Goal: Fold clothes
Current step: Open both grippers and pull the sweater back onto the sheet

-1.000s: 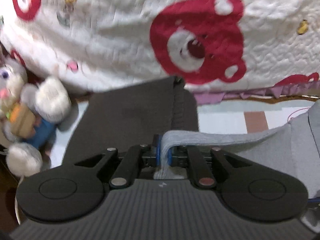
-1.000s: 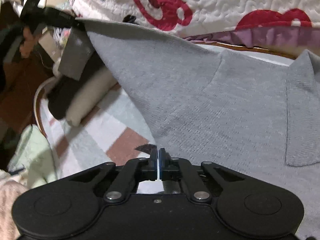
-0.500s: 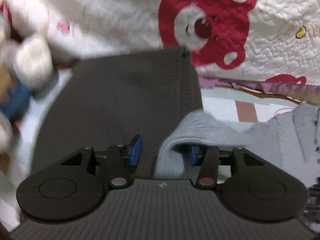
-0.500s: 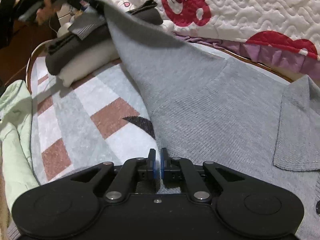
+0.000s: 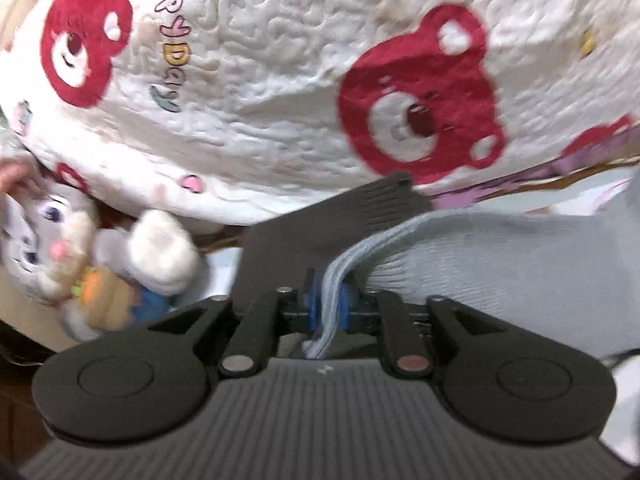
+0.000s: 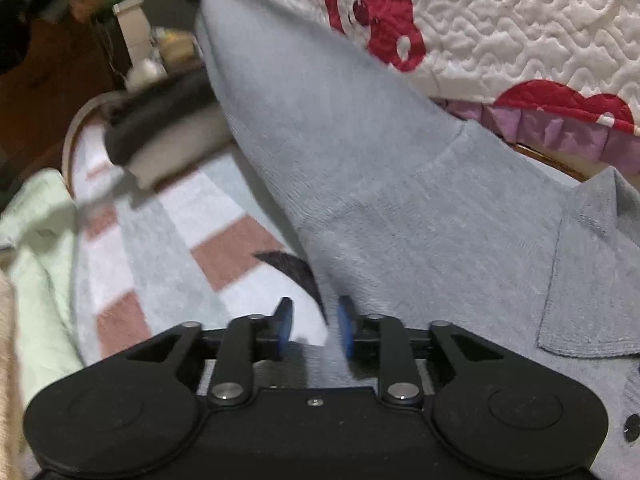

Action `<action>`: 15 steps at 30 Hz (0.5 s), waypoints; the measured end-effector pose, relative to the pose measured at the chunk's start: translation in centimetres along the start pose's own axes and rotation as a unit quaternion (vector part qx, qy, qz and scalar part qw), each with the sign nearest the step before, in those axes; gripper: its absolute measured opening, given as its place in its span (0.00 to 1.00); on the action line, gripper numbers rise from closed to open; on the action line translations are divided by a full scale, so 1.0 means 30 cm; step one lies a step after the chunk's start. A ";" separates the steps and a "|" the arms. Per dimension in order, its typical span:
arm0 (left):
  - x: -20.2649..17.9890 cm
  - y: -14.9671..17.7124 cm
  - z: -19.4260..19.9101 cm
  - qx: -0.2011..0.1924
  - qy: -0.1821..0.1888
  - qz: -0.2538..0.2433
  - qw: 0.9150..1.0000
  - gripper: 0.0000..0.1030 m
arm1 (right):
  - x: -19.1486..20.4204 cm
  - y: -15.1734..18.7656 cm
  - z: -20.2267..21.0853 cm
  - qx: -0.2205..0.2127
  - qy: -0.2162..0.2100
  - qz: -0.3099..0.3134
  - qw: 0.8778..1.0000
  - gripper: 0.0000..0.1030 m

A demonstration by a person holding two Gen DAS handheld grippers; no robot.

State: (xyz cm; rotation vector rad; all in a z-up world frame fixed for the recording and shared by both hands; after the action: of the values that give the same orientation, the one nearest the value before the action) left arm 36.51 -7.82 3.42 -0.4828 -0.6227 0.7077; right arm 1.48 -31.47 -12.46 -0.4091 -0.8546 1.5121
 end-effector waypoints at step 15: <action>-0.820 0.086 0.150 -0.128 0.152 -0.013 0.980 0.67 | -0.343 0.146 0.279 -0.076 0.112 -0.167 0.977 0.36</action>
State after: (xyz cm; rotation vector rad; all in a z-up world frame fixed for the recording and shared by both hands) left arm 17.70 -22.90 -3.69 -0.8024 -0.4315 0.5162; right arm -5.92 -43.31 -12.47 -0.5095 -0.8164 1.0736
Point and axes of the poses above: each gripper's, at about its wrist camera, not at the fingertips, and z roughly against the way its jaws point, x to its left, y to its underside, the point moved 3 cm from there along -z, roughly the way its jaws point, and after that the axes turned 1 degree about -y, right-handed, at the moved point
